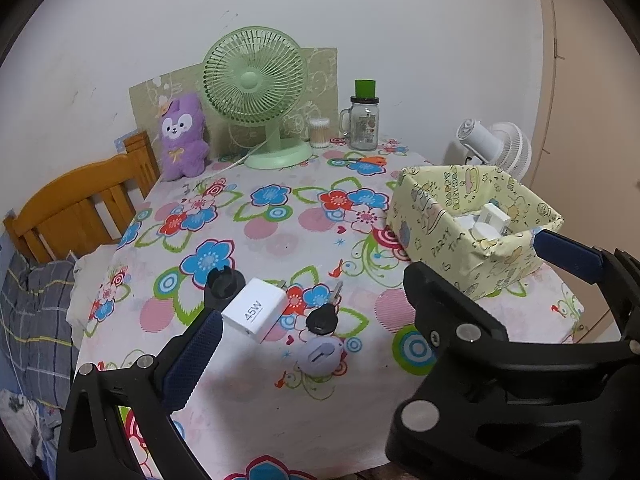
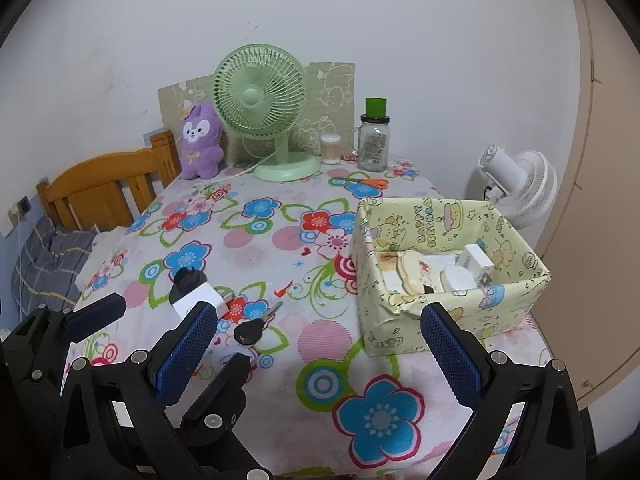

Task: Organize rigid objects
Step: 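Withdraw both tools from the box toward the black key and lavender fob, then grasp the black car key with the right gripper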

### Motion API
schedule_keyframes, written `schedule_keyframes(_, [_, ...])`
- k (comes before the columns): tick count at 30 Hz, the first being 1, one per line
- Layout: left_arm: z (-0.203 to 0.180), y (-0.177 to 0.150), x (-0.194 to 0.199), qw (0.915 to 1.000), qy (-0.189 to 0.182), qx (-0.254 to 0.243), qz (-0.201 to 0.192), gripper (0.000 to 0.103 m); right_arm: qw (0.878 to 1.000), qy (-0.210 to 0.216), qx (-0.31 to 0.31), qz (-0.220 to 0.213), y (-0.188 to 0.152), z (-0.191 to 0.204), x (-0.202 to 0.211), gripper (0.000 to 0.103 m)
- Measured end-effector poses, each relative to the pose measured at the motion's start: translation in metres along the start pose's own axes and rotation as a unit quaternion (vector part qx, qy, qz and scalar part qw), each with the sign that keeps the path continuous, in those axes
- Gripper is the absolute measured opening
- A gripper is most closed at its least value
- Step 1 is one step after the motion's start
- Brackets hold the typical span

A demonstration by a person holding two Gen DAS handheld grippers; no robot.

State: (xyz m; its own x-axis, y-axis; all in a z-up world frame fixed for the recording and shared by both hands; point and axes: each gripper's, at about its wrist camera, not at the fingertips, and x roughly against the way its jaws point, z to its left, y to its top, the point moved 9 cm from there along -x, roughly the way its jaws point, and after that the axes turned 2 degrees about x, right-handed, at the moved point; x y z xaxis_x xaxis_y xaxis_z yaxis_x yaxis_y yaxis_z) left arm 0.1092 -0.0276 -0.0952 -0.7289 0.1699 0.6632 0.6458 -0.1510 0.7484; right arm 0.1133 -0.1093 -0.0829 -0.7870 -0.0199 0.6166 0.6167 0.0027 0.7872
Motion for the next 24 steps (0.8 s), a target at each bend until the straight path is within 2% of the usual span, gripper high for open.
schedule_keyframes(11, [0.014, -0.017, -0.014, 0.9999, 0.001, 0.004, 0.011, 0.103, 1.0, 0.013, 0.012, 0.004, -0.014, 0.017, -0.013, 0.103])
schedule_keyframes(16, [0.024, -0.025, -0.024, 0.9998, 0.006, 0.011, 0.017, 0.103, 0.999, 0.036, 0.009, 0.015, -0.023, 0.026, -0.025, 0.103])
schedule_keyframes(24, [0.039, -0.04, -0.045, 0.999, 0.014, 0.015, 0.039, 0.103, 0.999, 0.031, 0.027, 0.025, -0.035, 0.036, -0.045, 0.103])
